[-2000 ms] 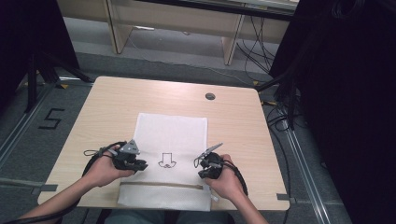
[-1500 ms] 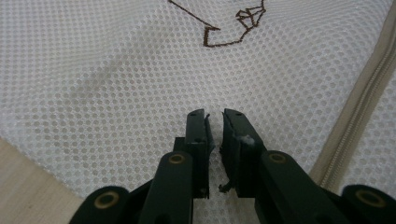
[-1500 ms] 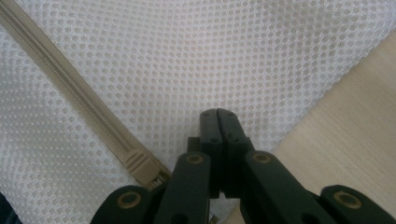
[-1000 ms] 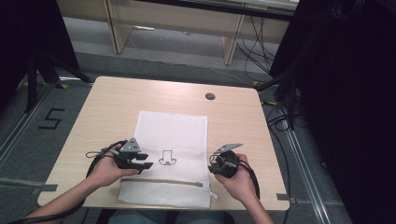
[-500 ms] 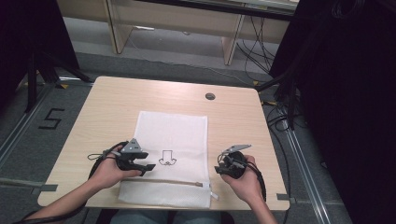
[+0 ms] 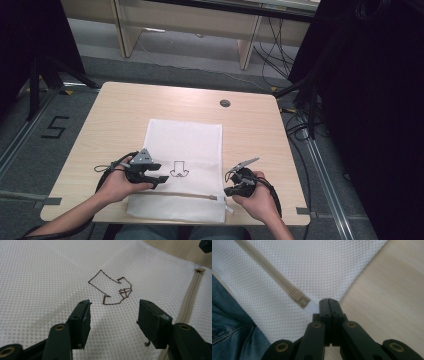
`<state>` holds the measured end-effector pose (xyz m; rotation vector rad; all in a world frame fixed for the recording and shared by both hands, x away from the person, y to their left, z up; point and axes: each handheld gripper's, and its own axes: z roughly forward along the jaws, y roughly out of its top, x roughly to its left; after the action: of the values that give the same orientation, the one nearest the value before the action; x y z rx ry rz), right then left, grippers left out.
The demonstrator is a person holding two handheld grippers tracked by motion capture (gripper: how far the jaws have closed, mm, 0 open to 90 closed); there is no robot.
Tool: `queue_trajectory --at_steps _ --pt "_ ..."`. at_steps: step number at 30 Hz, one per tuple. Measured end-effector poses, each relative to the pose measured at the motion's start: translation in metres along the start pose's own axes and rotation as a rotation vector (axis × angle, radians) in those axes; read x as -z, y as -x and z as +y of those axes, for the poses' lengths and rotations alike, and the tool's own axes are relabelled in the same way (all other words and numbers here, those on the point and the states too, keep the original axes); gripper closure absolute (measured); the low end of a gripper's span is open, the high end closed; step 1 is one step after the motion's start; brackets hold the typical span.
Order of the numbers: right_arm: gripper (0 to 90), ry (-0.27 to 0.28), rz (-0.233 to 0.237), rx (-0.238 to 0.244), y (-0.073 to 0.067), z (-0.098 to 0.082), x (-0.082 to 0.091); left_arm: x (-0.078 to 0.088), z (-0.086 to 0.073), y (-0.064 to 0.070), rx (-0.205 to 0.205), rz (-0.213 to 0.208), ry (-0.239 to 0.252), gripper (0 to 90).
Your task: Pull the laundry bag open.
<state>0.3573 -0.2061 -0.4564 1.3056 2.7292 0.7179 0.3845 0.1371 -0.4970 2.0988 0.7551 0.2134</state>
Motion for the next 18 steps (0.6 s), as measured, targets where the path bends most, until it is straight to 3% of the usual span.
queue_trajectory --at_steps 3,4,6,7,8,9,10,11,13,14,15,16,18 --pt "90.0 -0.031 -0.001 -0.015 -0.004 -0.001 0.0 0.0 0.0 0.003 -0.01 -0.004 -0.005 43.9" --pt "90.0 -0.033 0.019 0.0 -0.005 -0.002 -0.002 -0.001 -0.001 0.004 -0.023 -0.018 0.0 44.2" --pt "90.0 -0.054 0.021 -0.032 -0.008 -0.003 -0.002 -0.001 0.0 0.004 -0.041 -0.019 0.001 44.2" --pt "90.0 -0.05 0.024 -0.012 -0.007 -0.003 -0.004 -0.001 0.0 0.005 -0.024 -0.021 -0.004 44.2" --pt "90.0 -0.057 0.025 -0.018 -0.008 -0.004 -0.005 -0.001 0.0 0.004 -0.05 -0.015 -0.003 44.3" --pt "90.0 -0.069 0.033 -0.023 -0.009 -0.004 -0.006 -0.001 0.0 0.006 -0.025 -0.02 -0.001 44.3" --pt "90.0 -0.08 0.036 -0.018 -0.009 -0.004 -0.008 -0.001 0.0 0.006 -0.025 -0.02 -0.001 44.3" --pt "90.0 -0.079 0.034 -0.021 -0.01 -0.005 -0.01 -0.002 0.002 0.006 -0.047 -0.017 0.003 44.3" --pt "90.0 -0.088 0.038 0.006 -0.01 -0.005 -0.014 -0.004 0.002 0.008 -0.041 -0.019 0.0 44.3" --pt "90.0 -0.104 0.039 -0.01 -0.011 -0.005 -0.015 -0.005 0.003 0.009 -0.042 -0.018 -0.015 44.3" --pt "90.0 -0.105 0.042 0.006 -0.01 -0.005 -0.018 -0.007 0.003 0.008 -0.068 -0.028 -0.007 44.3" --pt "90.0 -0.109 0.043 -0.003 -0.01 -0.005 -0.02 -0.008 0.004 0.01 -0.047 -0.029 -0.017 44.3" --pt "90.0 -0.123 0.038 -0.016 -0.011 -0.005 -0.023 -0.01 0.004 0.011 -0.056 -0.038 -0.015 44.3"
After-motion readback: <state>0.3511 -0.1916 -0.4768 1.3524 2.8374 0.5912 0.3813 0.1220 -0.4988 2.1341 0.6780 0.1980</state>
